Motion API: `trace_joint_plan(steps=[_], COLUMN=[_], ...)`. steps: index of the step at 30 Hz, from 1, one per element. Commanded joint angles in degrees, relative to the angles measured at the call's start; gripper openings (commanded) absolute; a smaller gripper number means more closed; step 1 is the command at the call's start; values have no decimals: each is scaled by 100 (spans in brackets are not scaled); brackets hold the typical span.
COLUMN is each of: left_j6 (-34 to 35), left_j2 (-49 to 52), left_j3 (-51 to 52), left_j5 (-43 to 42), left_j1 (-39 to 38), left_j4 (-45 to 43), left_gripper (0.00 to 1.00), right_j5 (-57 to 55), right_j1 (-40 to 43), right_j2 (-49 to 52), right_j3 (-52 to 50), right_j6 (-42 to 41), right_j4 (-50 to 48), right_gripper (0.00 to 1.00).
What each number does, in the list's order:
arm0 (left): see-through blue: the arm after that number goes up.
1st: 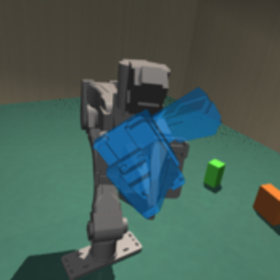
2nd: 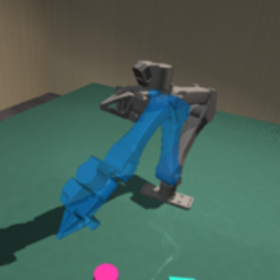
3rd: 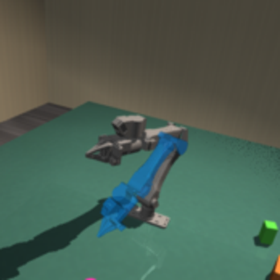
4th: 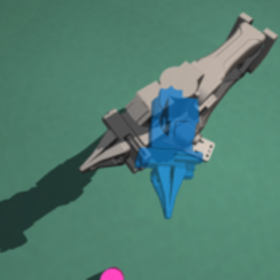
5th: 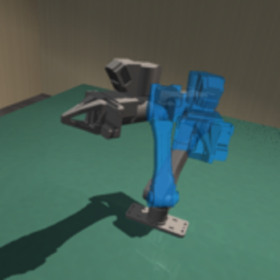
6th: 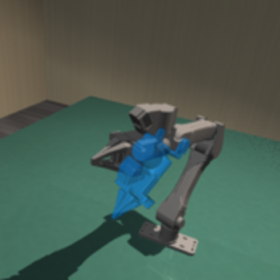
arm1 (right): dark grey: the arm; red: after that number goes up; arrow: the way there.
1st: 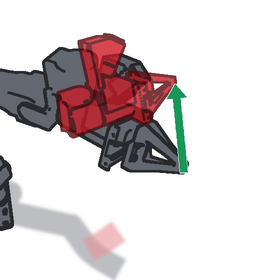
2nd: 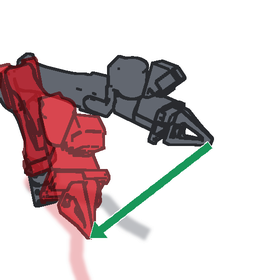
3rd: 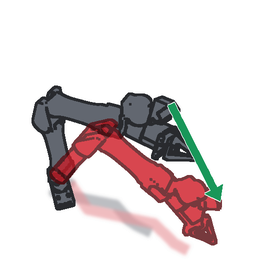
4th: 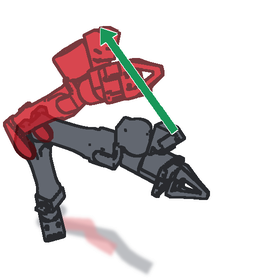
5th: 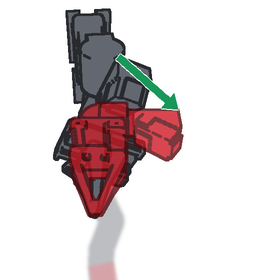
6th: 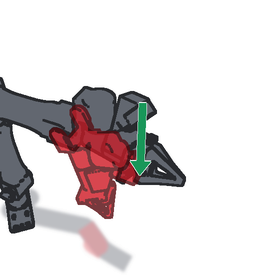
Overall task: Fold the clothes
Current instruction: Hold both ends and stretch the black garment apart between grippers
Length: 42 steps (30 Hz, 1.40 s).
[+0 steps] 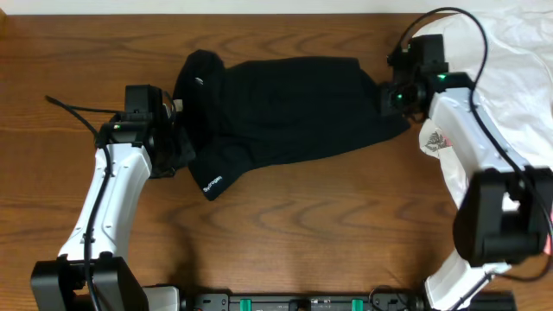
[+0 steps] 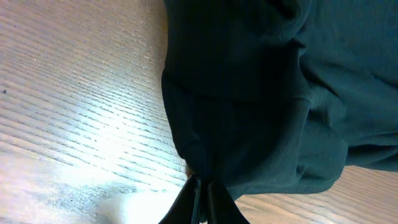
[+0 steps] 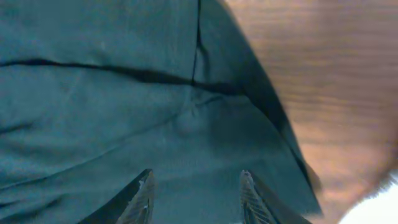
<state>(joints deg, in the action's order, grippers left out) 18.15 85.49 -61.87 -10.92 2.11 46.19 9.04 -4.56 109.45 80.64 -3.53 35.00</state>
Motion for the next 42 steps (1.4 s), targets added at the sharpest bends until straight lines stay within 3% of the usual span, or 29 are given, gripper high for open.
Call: trace_joint_plan(steps=[1, 10, 23, 25, 27, 28, 35, 42], left_j6=[-48, -46, -46, -46, -46, -46, -46, -52], left_j2=[2, 2, 2, 2, 2, 2, 2, -170], left_j3=[-55, -24, -24, -24, -24, -24, -24, -177], left_j5=[116, 114, 114, 111, 111, 111, 111, 111], left_j1=[24, 24, 24, 24, 24, 24, 24, 24], left_j4=[22, 24, 24, 24, 24, 24, 22, 31], left_gripper=[6, 6, 6, 6, 6, 6, 6, 6], right_j5=[205, 197, 195, 197, 195, 195, 109, -463], right_j1=[35, 31, -142, -142, -138, -133, -81, 133], right_j2=[411, 774, 1349, 1346, 1344, 1344, 1088, -114], right_j3=[22, 22, 20, 22, 26, 26, 48, 262], right_j6=[142, -72, -72, -72, -74, -81, -114, -114], right_j4=[-225, -804, -629, -654, -651, -651, -629, -188], right_gripper=[43, 42, 46, 31, 4, 1, 1, 1])
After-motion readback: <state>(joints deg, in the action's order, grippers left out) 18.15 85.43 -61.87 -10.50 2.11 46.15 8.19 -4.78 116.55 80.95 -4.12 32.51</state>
